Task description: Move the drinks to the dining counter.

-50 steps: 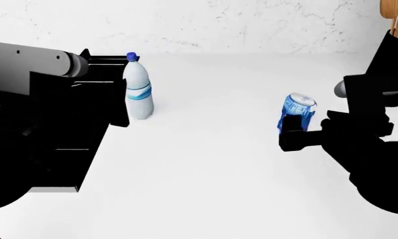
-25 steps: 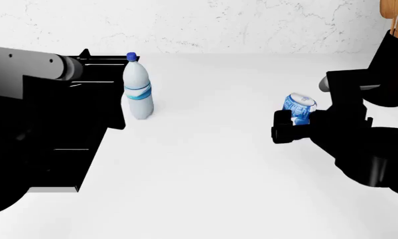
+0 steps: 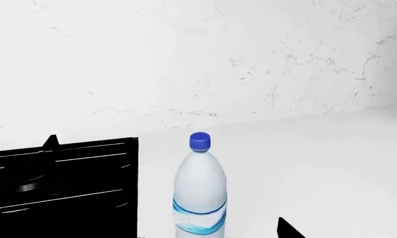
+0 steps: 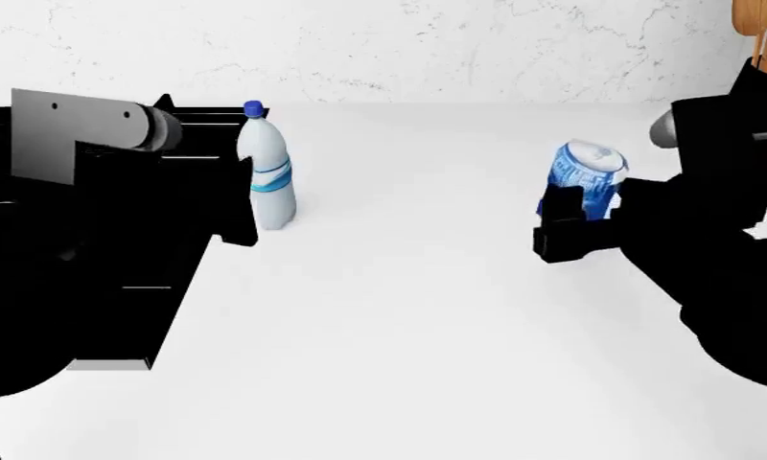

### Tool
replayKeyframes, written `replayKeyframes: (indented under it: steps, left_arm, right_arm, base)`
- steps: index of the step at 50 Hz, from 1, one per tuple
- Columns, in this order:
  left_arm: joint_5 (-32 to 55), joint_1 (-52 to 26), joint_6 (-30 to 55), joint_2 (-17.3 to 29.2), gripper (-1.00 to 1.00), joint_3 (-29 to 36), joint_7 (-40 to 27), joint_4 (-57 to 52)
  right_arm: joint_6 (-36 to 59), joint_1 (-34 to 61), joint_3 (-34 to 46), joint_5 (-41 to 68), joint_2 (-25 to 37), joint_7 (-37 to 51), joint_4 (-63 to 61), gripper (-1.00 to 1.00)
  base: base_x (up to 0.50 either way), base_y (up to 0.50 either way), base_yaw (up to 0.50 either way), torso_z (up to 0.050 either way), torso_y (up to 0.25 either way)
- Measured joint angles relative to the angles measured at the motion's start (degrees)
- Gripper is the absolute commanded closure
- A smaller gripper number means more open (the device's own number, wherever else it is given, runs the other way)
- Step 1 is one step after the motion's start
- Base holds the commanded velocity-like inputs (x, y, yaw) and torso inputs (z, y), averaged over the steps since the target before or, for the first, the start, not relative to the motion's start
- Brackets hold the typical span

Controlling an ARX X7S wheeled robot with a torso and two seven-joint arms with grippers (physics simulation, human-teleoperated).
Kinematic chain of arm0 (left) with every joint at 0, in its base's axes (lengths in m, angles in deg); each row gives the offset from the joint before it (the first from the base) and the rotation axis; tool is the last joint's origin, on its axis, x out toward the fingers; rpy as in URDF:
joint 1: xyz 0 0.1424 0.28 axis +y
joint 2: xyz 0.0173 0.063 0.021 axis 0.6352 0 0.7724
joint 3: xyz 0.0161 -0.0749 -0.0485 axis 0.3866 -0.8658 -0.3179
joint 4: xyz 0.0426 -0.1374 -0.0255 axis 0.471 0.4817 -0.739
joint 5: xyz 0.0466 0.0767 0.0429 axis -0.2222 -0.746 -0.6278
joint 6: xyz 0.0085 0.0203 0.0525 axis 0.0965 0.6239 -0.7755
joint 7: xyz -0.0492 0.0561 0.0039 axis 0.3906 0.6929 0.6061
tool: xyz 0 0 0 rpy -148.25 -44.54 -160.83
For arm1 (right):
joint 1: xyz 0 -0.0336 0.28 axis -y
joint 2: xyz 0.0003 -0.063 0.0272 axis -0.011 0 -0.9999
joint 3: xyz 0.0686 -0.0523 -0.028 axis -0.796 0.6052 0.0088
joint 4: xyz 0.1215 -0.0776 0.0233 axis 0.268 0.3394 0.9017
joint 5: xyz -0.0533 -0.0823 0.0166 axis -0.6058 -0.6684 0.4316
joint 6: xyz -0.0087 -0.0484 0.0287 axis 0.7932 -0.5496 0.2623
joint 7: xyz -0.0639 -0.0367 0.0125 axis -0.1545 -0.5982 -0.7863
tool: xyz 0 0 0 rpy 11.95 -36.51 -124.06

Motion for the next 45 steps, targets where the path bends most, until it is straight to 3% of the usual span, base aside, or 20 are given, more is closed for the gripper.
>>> replayKeyframes:
  steps: [14, 45]
  left_arm:
    - [-5.7, -2.9, -5.1, -2.2, -1.0, 7.8, 4.6, 7.9]
    - [-16.6, -6.6, -15.7, -4.7, -1.0, 18.1, 11.0, 23.0]
  right_arm:
    - [0.1, 1.1, -2.3, 9.9, 2.6, 7.3, -7.5, 1.0]
    - [-1.3, 0.4, -3.6, 15.4, 5.7, 10.8, -11.4, 1.0]
  base:
    - [0.0, 0.0, 0.0, 0.0, 0.0]
    - [0.0, 0.0, 0.0, 0.0, 0.0]
